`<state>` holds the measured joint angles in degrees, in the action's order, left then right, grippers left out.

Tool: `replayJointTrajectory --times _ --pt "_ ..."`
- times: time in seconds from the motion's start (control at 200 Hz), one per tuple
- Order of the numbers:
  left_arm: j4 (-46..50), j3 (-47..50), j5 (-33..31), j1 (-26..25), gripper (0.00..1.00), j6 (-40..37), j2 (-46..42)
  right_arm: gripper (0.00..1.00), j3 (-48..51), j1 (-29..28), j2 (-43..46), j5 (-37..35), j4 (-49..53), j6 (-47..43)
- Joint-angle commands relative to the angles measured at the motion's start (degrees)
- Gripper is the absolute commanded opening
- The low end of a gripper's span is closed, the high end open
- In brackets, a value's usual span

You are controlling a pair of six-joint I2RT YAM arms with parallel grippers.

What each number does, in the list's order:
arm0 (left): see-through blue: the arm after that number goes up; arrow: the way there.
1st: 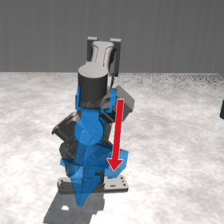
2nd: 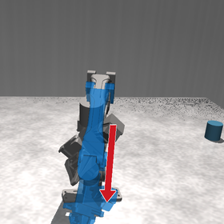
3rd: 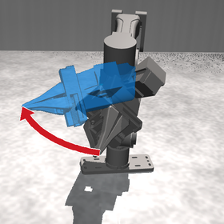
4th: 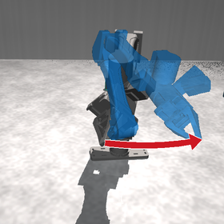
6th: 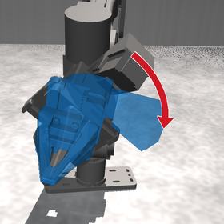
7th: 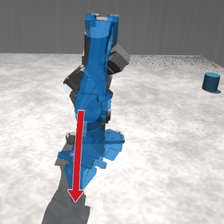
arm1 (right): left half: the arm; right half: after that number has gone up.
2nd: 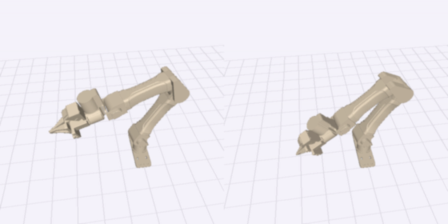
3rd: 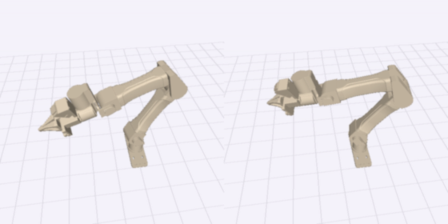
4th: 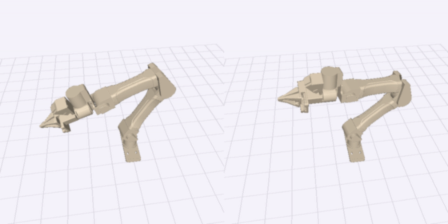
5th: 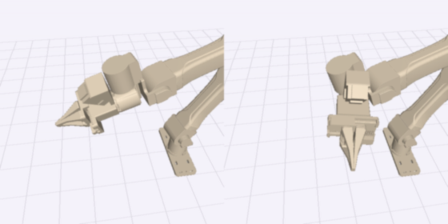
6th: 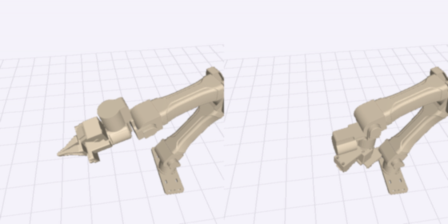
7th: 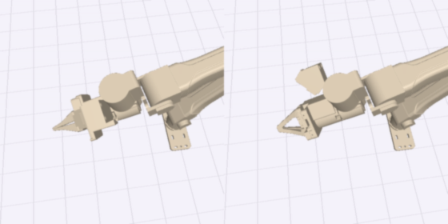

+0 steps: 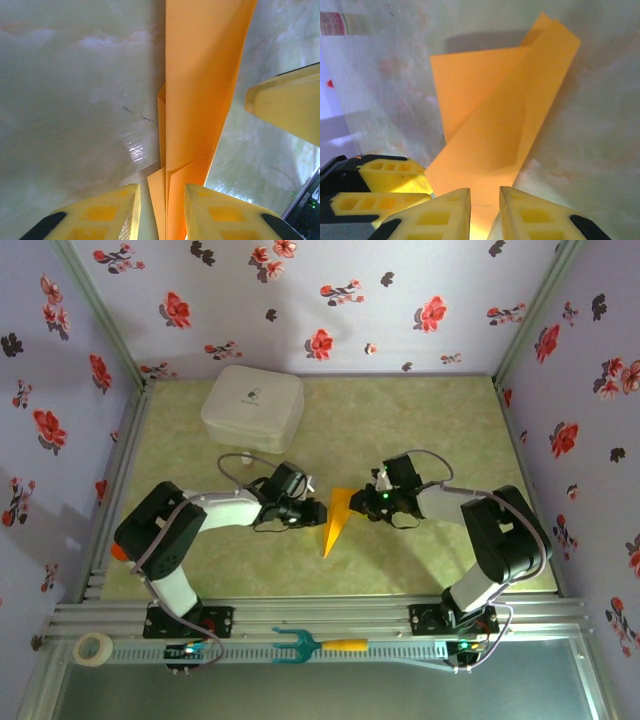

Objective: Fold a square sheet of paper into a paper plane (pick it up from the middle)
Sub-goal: Move a paper plane to the center of the table.

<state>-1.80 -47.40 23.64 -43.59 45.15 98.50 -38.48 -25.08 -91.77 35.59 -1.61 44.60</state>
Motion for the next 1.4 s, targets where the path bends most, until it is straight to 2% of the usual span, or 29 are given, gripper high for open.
replayJointTrajectory --times 0.0,0.535,1.395 --pt "-0.02 -1.09 1.65 0.33 0.30 0.26 1.32 0.23 0.96 -0.50 1.76 -0.19 0.51 1.19" --pt "0.13 -3.04 6.55 0.26 0.31 -0.41 4.41 0.22 3.14 -2.52 0.50 0.75 -1.46 2.12" --pt "-1.89 -4.72 11.88 -0.36 0.25 -0.11 7.65 0.17 4.38 -3.40 -1.70 2.79 -4.83 3.21"
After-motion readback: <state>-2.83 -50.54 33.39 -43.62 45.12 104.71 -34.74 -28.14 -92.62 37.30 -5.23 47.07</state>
